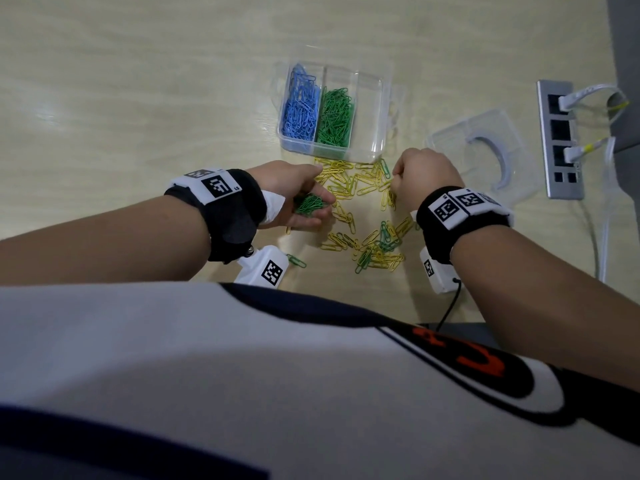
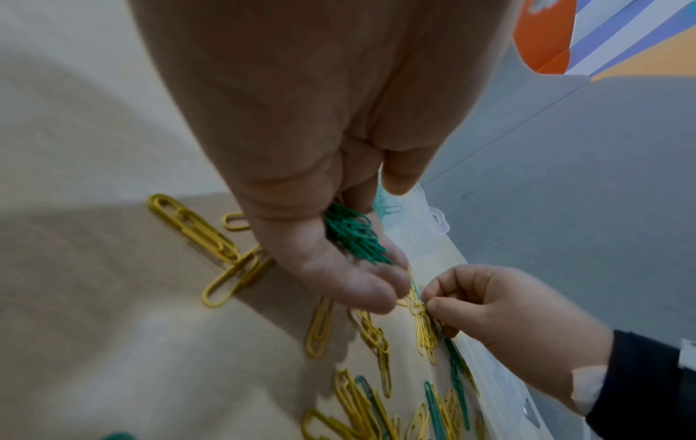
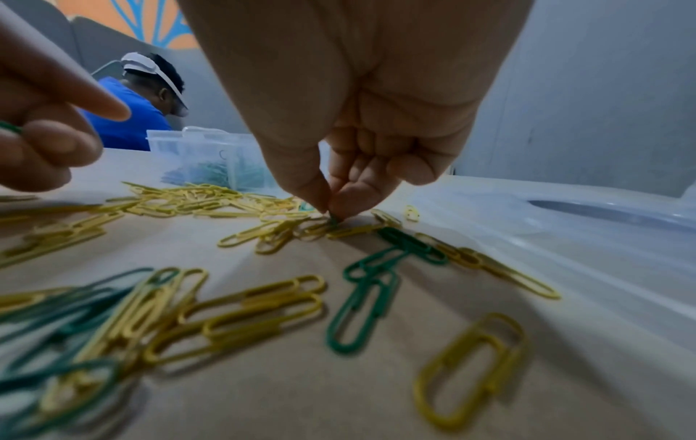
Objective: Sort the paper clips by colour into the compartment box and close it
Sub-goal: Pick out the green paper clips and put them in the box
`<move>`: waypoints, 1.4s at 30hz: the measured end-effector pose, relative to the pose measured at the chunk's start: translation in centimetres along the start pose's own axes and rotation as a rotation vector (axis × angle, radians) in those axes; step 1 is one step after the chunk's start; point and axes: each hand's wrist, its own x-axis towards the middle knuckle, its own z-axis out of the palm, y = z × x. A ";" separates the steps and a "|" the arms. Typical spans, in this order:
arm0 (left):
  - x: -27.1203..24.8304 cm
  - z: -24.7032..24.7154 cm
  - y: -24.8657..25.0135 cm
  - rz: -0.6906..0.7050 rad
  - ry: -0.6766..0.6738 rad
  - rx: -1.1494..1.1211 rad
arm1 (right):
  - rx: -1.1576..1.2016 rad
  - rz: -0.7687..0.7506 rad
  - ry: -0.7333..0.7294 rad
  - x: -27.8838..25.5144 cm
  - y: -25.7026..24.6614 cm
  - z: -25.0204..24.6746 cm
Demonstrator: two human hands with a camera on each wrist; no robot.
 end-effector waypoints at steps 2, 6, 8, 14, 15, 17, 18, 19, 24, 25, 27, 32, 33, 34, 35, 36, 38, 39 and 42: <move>0.0 0.1 0.0 0.002 -0.005 0.003 | 0.055 -0.018 0.044 -0.4 -0.2 -0.4; 0.1 0.5 0.0 -0.008 -0.016 -0.032 | 0.443 -0.133 0.156 -2.6 -2.0 -0.8; 0.3 0.8 0.1 -0.005 0.001 -0.057 | 0.662 -0.191 0.070 -3.9 -3.5 -0.9; 0.2 1.0 0.4 0.002 0.024 -0.056 | 0.663 -0.109 0.058 -3.6 -4.0 -0.6; 0.1 0.9 0.4 -0.004 0.012 -0.029 | 0.590 -0.043 0.106 -3.1 -3.3 -0.6; 0.0 0.8 0.3 -0.009 0.003 0.012 | 0.428 0.081 0.152 -2.0 -1.8 -0.7; -0.1 0.7 0.3 -0.009 0.002 0.020 | 0.356 0.127 0.147 -1.5 -1.2 -0.6; -0.2 0.7 0.2 -0.010 0.002 0.021 | 0.296 0.161 0.125 -1.0 -0.7 -0.6; -0.2 0.7 0.0 -0.007 0.000 0.009 | 0.192 0.164 -0.013 0.6 -0.4 -0.3; -0.2 0.6 0.0 -0.006 0.003 0.009 | 0.183 0.146 -0.029 0.7 -0.5 -0.3; -0.1 0.5 0.0 -0.006 0.006 0.012 | 0.139 0.112 -0.067 0.9 -0.7 -0.3; 0.0 0.4 0.4 -0.010 0.019 -0.006 | 0.031 0.077 -0.178 0.5 -1.0 -0.6; 0.1 0.4 0.4 -0.006 0.022 -0.018 | 0.041 0.064 -0.171 0.2 -1.0 -0.7; 0.1 0.4 0.4 -0.003 0.024 -0.026 | 0.079 0.041 -0.141 -0.3 -1.0 -0.7; 0.2 0.5 0.4 -0.001 0.025 -0.034 | 0.152 0.010 -0.098 -0.9 -1.1 -0.7; 0.4 0.5 0.4 -0.002 0.024 -0.042 | 0.250 -0.028 -0.057 -1.7 -1.3 -0.8; 0.5 0.8 0.4 -0.005 0.030 -0.053 | 0.429 -0.119 -0.033 -3.3 -2.3 -0.9; 0.6 0.9 0.4 -0.006 0.038 -0.056 | 0.477 -0.163 -0.048 -3.9 -3.0 -0.8; 0.8 1.5 0.5 -0.012 0.052 -0.074 | 0.524 -0.224 -0.064 -4.8 -4.1 -0.5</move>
